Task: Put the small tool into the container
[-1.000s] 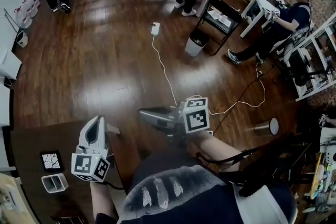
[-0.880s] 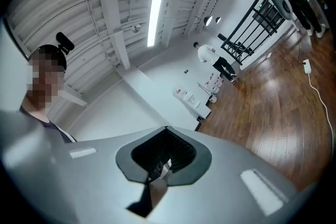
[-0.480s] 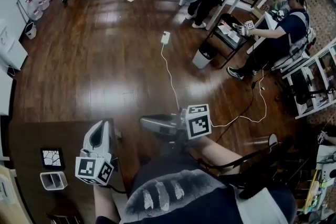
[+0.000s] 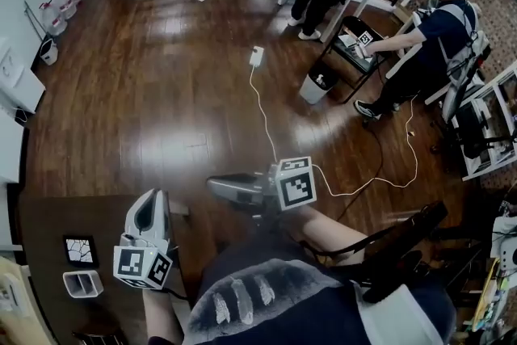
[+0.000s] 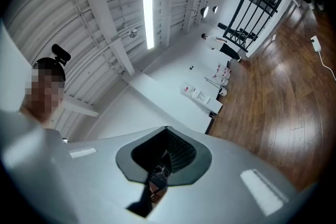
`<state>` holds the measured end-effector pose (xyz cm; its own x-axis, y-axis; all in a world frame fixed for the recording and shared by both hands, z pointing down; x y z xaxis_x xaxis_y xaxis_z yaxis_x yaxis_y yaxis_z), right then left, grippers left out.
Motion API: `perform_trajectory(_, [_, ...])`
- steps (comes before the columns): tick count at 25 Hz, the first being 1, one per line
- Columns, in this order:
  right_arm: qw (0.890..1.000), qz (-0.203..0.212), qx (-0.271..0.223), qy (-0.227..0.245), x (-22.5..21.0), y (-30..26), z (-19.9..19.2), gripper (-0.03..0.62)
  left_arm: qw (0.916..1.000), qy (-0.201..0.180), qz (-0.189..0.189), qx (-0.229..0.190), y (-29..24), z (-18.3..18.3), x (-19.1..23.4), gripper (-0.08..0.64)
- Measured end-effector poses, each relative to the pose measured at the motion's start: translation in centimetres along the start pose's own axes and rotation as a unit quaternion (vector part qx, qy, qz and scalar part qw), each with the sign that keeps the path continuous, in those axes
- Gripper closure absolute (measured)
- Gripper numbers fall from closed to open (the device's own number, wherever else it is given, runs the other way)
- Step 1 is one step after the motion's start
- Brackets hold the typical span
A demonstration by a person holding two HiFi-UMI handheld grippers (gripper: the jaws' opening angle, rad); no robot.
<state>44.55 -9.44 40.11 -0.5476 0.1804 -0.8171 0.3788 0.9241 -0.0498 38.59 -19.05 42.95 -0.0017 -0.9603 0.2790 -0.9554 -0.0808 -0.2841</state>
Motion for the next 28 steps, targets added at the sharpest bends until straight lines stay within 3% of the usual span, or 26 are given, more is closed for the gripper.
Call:
perform_trajectory(10, [0.996,0.046,-0.049,-0.058,-5.7,7.0,6.0,0.592,0.9981,-0.031,0.025,0.047,-8.1,1.9,-3.3,0.561])
perform_trajectory(18, [0.991,0.100,-0.052,-0.078,-8.5,12.2,10.8,0.592,0.9937,-0.048,0.069,0.074,-13.4,4.1,-6.6,0.561])
perform_trajectory(24, [0.986,0.160,-0.038,-0.037,-7.8,13.5,13.4,0.592,0.9825,-0.053,0.166,0.066,-14.4,5.5,-6.3,0.561])
perform_trajectory(28, [0.984,0.178,-0.001,-0.018,-7.5,12.0,13.9,0.592,0.9769,-0.039,0.200,0.066,-13.2,5.3,-6.1,0.561])
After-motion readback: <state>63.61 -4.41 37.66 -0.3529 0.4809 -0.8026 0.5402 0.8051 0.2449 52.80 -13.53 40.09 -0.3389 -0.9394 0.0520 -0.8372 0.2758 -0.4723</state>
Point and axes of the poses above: the fingertips, and each gripper's own axes: y backward along the fingers, x to its left, z out of its top, the point moved 1 cm from there along y, backward along the fingers, and after that the axes turned 8 degrees about x, right-handed, at the moved point
